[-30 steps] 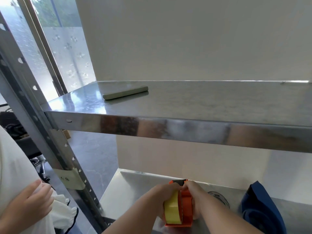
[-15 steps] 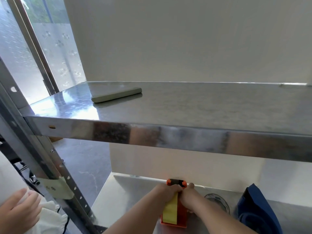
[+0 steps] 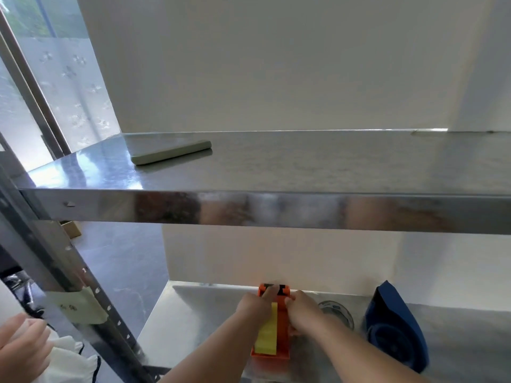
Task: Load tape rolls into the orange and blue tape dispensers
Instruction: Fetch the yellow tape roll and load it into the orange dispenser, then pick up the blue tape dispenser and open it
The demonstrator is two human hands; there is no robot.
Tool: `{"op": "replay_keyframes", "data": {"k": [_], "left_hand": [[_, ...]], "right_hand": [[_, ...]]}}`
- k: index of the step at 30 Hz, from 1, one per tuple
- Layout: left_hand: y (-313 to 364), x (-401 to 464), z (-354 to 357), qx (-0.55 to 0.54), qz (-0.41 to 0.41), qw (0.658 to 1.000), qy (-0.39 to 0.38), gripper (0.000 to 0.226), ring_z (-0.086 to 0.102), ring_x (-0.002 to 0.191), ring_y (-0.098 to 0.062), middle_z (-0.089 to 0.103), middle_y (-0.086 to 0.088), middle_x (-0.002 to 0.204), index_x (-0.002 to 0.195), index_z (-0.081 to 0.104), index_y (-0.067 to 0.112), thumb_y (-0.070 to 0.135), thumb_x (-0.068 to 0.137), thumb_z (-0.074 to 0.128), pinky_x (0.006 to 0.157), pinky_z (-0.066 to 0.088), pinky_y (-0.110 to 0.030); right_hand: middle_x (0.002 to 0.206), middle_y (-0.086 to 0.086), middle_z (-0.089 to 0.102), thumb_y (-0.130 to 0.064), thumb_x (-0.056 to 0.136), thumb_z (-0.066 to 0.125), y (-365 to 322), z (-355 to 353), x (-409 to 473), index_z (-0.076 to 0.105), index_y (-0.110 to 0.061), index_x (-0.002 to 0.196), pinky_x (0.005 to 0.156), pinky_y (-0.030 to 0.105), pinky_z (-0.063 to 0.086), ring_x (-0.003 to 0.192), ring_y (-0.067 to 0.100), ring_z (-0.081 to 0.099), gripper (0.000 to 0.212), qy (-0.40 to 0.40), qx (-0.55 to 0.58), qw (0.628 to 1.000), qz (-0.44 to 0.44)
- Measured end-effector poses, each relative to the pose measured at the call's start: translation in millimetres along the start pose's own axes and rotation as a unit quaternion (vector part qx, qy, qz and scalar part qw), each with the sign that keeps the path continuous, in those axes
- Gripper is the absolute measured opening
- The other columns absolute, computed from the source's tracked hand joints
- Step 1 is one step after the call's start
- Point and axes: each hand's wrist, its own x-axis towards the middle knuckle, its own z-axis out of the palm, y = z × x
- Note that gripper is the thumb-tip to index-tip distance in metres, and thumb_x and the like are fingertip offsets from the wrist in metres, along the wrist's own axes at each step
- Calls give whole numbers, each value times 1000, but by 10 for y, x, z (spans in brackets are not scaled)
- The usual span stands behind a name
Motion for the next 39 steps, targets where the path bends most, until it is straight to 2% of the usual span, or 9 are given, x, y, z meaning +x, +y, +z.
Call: {"op": "replay_keyframes", "data": {"k": [4,10,15,20,26,30,33,36,39], "left_hand": [[24,-20,-25,14,41,995,86,64,57,116,-31,60,-12,128,133,51,15,57,85,42,103,44,-43],[251,-376,171,29,290,935,204,40,30,140,-14,43,5,147,133,53,27,17,95,44,117,26,-37],[369,-597,608,27,365,924,113,40,46,129,-10,48,7,141,120,64,22,1,97,39,105,30,-13],[442,-698,1091,51,362,930,48,38,53,114,-4,59,7,130,119,64,22,5,100,36,95,35,-11],[437,-582,1584,73,276,957,58,34,53,104,-7,59,3,128,112,64,20,6,98,37,90,40,-17],[440,-645,1786,90,210,969,92,31,53,84,-7,61,5,121,120,59,23,13,100,38,57,35,-9],[396,-699,1933,56,189,973,120,31,55,90,-7,64,1,122,122,60,20,10,100,40,74,42,-10],[305,-805,1987,31,160,981,108,32,57,110,-11,60,-2,130,125,59,17,9,100,41,91,43,-18],[290,-869,1968,12,144,984,100,33,56,118,-14,58,-3,132,130,55,16,12,100,41,94,45,-21]], "right_hand": [[103,4,63,-19,94,36,38,-83,-128,58,-16,110,78,33,53,92,23,63,27,71,0,995,-64],[123,-3,58,-13,97,41,142,-427,-430,56,-19,119,87,16,43,106,9,56,27,248,-83,947,-186],[125,-2,57,-11,96,47,464,-829,-590,59,-19,116,98,20,46,112,12,54,25,319,-112,926,-166],[122,2,57,-8,92,45,840,-1214,-611,58,-19,116,93,27,41,110,19,50,29,354,-194,907,-123],[130,6,43,-28,88,56,1205,-1467,-532,33,-16,134,92,34,44,117,25,48,52,244,-164,955,-34],[121,8,50,-24,88,51,1400,-1559,-409,43,-13,120,91,36,49,109,25,56,35,159,-148,976,-30],[116,6,58,-19,89,46,1473,-1594,-347,46,-15,117,88,33,48,104,23,58,28,104,-101,989,-34],[126,10,57,-16,98,37,1451,-1561,-301,47,-12,124,101,33,41,116,24,54,28,59,-68,996,26],[129,12,54,-13,101,29,1447,-1614,-310,47,-7,124,103,32,38,120,25,52,30,64,-36,996,45]]}}
